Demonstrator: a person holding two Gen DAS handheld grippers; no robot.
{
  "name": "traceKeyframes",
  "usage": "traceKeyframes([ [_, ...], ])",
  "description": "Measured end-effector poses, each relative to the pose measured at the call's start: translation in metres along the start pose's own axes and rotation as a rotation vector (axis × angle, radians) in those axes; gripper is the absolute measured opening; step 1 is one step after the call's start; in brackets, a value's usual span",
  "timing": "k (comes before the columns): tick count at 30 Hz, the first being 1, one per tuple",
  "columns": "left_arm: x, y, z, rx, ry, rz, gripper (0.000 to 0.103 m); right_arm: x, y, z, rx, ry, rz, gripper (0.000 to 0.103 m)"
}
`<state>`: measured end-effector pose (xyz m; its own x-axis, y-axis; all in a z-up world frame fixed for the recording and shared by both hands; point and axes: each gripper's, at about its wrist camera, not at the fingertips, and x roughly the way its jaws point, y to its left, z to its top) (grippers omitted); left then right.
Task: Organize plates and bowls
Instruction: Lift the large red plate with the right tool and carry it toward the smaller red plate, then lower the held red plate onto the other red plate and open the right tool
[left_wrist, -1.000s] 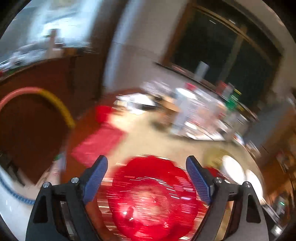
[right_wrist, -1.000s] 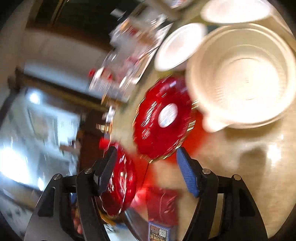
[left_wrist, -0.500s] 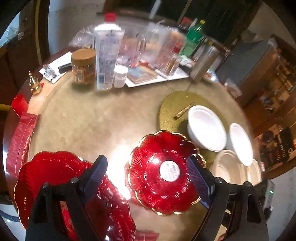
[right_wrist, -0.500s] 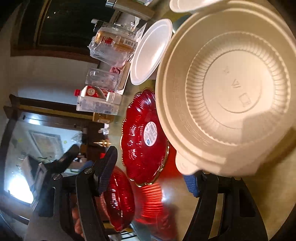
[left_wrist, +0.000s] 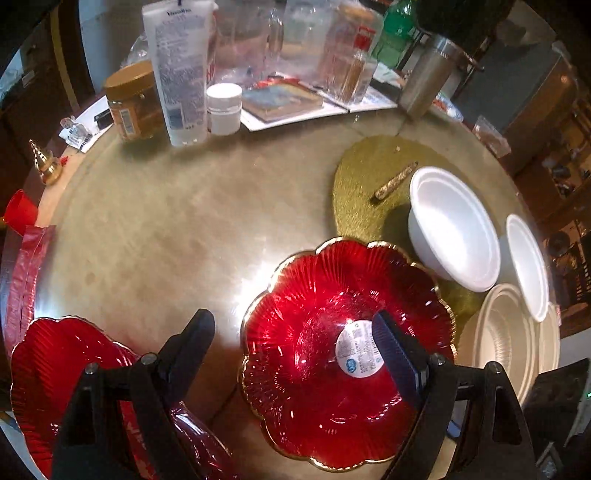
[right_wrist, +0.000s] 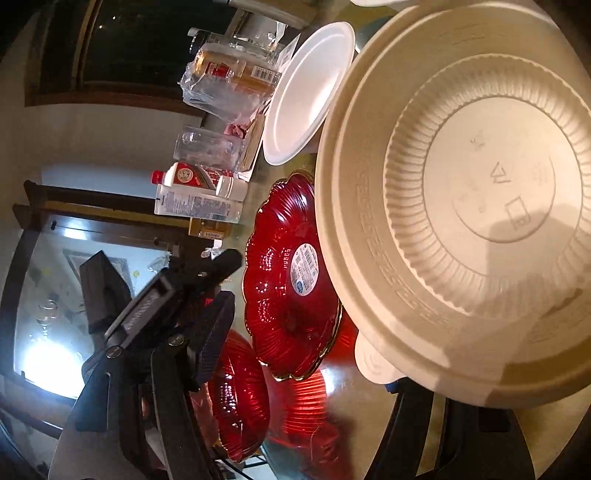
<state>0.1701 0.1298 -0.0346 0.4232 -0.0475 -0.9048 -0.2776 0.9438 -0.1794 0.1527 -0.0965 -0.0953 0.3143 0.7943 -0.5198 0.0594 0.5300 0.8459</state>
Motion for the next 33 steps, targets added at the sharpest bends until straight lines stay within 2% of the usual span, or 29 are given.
traceKeyframes([
  [1,0.002,-0.001,-0.001,0.008,0.004,0.016,0.085,0.000,-0.001,0.000,0.000,-0.001,-0.006,0.064],
  [2,0.005,-0.002,-0.002,0.017,0.007,0.030,0.072,0.000,-0.002,0.000,-0.001,0.002,-0.020,0.058],
  [3,0.009,-0.003,-0.002,0.034,0.022,0.038,0.044,0.000,-0.003,0.001,-0.003,0.007,-0.042,0.053],
  [4,0.013,-0.004,-0.003,0.050,0.042,0.074,0.034,0.002,-0.005,0.001,-0.001,0.018,-0.068,0.037],
  [5,0.015,-0.003,-0.003,0.054,0.043,0.106,0.023,0.006,-0.010,0.001,0.010,0.036,-0.087,0.017],
  [6,0.014,-0.003,-0.002,0.055,0.026,0.106,0.020,0.007,-0.014,0.001,0.024,0.051,-0.100,0.012],
  [9,0.009,-0.001,-0.002,0.028,0.032,0.072,0.015,0.011,-0.010,-0.004,-0.013,0.036,-0.138,0.011],
  [11,-0.001,-0.006,-0.003,0.047,0.001,0.082,0.013,0.014,-0.007,-0.009,-0.037,0.017,-0.161,0.011],
  [17,-0.030,-0.013,-0.006,0.083,-0.080,0.110,0.011,0.020,0.003,-0.017,-0.069,-0.017,-0.127,0.012],
  [22,-0.056,-0.006,-0.012,0.091,-0.147,0.126,0.011,0.033,0.013,-0.026,-0.105,-0.001,-0.078,0.011],
  [26,-0.078,0.008,-0.024,0.075,-0.217,0.147,0.011,0.038,0.027,-0.031,-0.165,0.024,-0.058,0.012],
  [33,-0.112,0.042,-0.051,0.006,-0.302,0.129,0.011,0.049,0.065,-0.042,-0.271,0.045,-0.027,0.011],
])
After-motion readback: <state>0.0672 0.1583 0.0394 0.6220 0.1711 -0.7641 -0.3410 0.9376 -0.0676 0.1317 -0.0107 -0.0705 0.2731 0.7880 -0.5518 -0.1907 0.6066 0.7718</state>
